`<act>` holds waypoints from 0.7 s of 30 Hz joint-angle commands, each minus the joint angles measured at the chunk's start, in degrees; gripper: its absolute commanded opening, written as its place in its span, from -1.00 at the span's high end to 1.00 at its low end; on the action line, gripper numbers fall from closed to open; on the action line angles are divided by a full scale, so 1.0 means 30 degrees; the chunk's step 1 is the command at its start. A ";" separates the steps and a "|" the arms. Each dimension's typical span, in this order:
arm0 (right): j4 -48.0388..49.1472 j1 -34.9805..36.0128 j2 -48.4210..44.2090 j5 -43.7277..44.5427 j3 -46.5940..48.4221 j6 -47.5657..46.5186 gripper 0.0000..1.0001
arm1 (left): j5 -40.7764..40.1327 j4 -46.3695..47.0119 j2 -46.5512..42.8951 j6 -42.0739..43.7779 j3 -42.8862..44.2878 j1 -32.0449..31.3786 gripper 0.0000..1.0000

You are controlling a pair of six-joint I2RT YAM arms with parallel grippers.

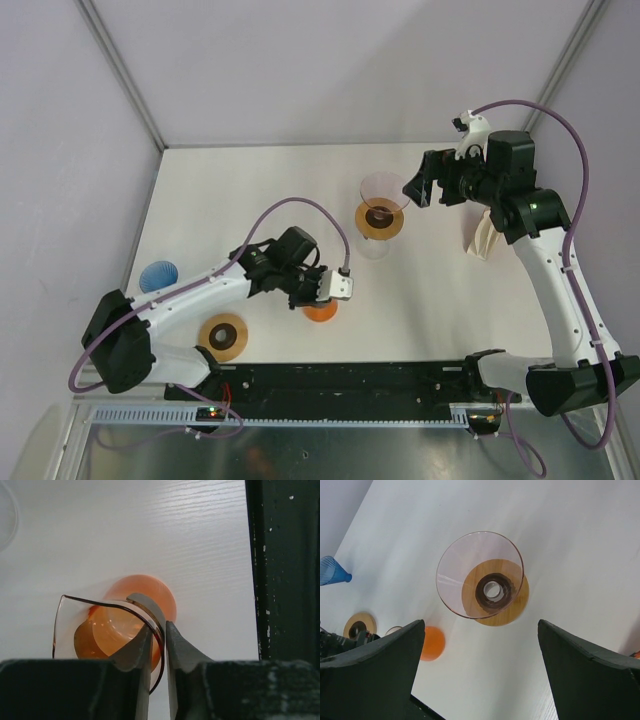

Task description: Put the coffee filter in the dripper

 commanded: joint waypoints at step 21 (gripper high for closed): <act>0.0821 0.0030 -0.0629 0.0247 -0.0434 -0.0574 -0.99 | -0.4530 -0.1993 -0.0377 -0.5198 0.7174 0.5440 -0.47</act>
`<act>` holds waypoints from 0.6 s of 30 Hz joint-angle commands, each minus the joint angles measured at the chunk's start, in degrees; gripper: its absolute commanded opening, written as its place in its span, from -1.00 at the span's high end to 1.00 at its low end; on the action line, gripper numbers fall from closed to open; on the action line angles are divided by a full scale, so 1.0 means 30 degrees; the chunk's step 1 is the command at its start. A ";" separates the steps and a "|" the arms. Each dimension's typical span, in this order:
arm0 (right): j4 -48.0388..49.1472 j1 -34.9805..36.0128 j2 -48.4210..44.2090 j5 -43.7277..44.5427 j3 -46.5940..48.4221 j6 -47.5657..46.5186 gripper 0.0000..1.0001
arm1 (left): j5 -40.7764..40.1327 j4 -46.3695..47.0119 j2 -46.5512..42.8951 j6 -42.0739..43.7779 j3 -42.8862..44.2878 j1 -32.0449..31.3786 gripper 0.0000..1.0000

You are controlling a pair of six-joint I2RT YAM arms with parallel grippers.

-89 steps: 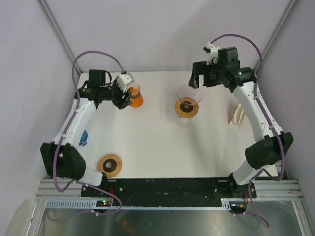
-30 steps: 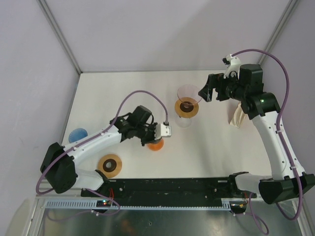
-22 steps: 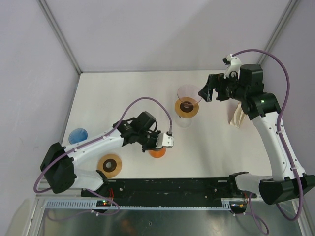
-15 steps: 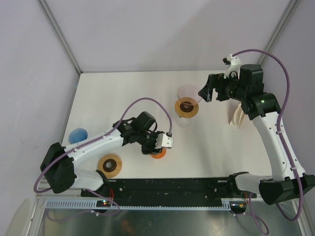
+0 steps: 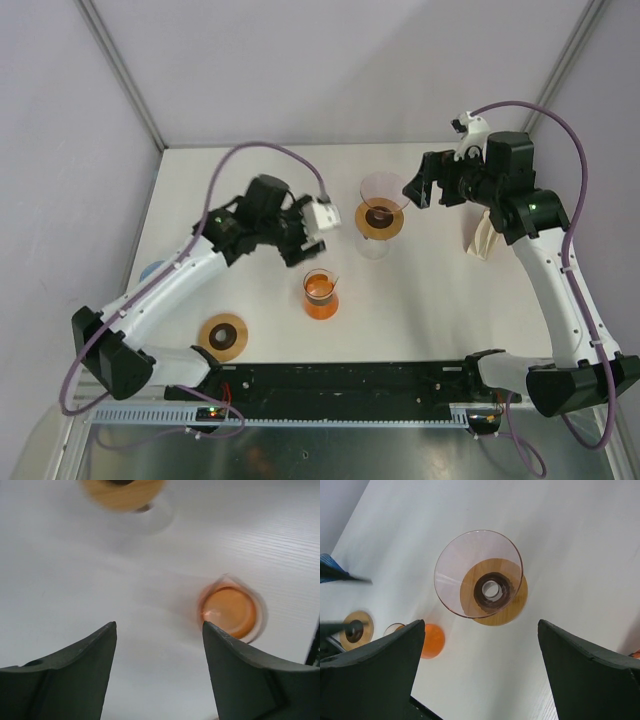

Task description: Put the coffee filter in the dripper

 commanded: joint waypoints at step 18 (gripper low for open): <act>0.1388 0.0002 -0.0259 -0.0099 -0.1269 -0.0505 -0.99 | -0.1905 -0.0606 -0.2648 -0.0291 -0.3929 2.3570 -0.47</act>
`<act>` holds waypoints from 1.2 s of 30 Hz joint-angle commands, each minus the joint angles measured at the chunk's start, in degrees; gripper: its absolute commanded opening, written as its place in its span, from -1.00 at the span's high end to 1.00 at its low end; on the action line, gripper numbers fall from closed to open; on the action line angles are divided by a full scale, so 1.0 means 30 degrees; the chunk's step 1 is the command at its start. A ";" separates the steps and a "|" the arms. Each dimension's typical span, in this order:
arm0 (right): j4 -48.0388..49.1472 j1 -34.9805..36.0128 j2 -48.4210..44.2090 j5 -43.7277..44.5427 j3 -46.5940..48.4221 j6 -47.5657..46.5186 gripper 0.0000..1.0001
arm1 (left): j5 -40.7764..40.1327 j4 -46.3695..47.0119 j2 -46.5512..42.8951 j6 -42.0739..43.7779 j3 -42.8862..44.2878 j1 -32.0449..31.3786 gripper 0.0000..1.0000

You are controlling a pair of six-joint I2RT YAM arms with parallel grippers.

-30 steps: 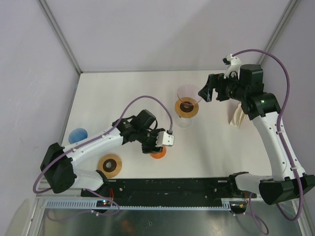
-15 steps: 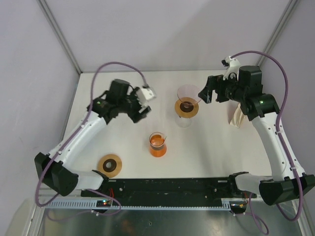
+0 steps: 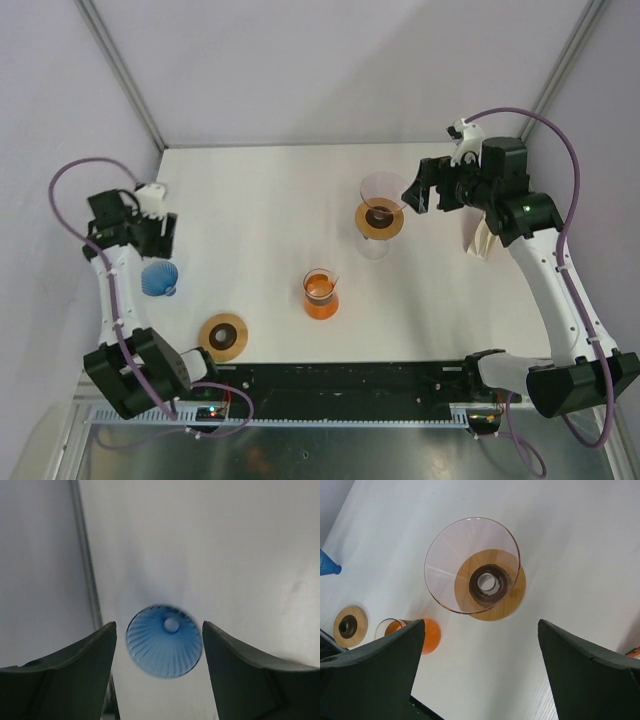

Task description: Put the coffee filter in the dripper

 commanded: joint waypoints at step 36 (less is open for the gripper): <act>0.0887 0.0442 0.0415 -0.0578 -0.0183 0.0114 -0.99 | 0.2359 -0.5919 -0.4203 1.6335 -0.8939 -0.8294 -0.11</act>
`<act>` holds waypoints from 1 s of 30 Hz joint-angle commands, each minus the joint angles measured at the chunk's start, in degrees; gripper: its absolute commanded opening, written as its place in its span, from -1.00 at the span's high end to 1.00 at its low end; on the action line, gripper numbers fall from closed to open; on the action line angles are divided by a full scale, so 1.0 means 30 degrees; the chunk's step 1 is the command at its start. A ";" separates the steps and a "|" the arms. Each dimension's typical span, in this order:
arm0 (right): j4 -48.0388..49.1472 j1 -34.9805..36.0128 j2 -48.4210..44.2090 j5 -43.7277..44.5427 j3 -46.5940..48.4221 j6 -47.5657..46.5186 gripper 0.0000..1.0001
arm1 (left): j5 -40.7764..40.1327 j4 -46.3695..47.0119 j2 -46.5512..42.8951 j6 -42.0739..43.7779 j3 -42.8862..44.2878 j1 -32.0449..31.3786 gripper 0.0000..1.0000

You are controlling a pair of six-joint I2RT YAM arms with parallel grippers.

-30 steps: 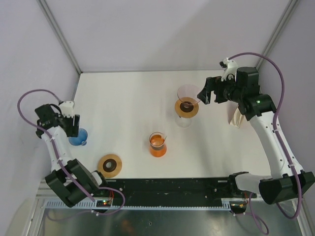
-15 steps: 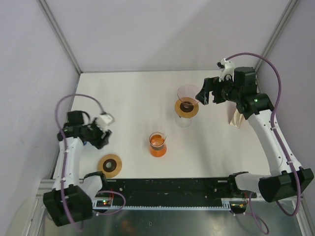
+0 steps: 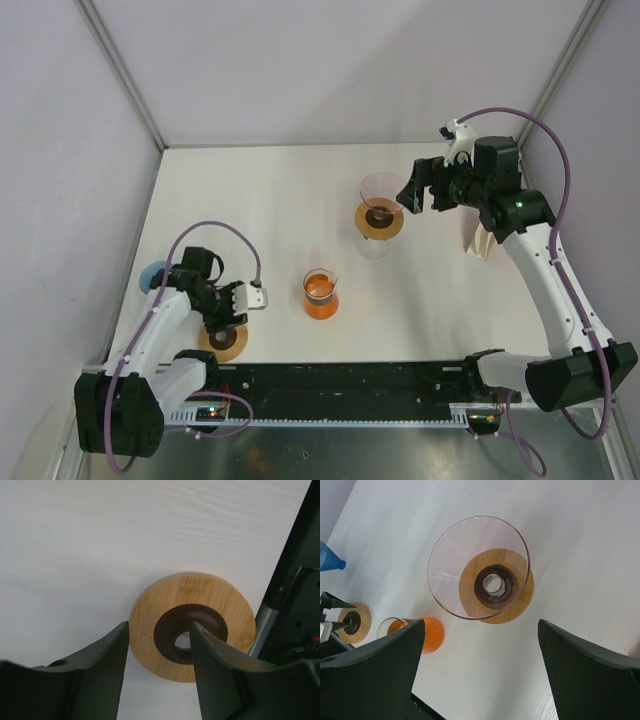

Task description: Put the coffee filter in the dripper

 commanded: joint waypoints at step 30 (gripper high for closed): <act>0.0131 0.0072 -0.0075 -0.0380 0.0000 -0.0484 -0.99 | -0.1210 0.1419 0.0500 0.3235 -0.1823 -0.0167 -0.18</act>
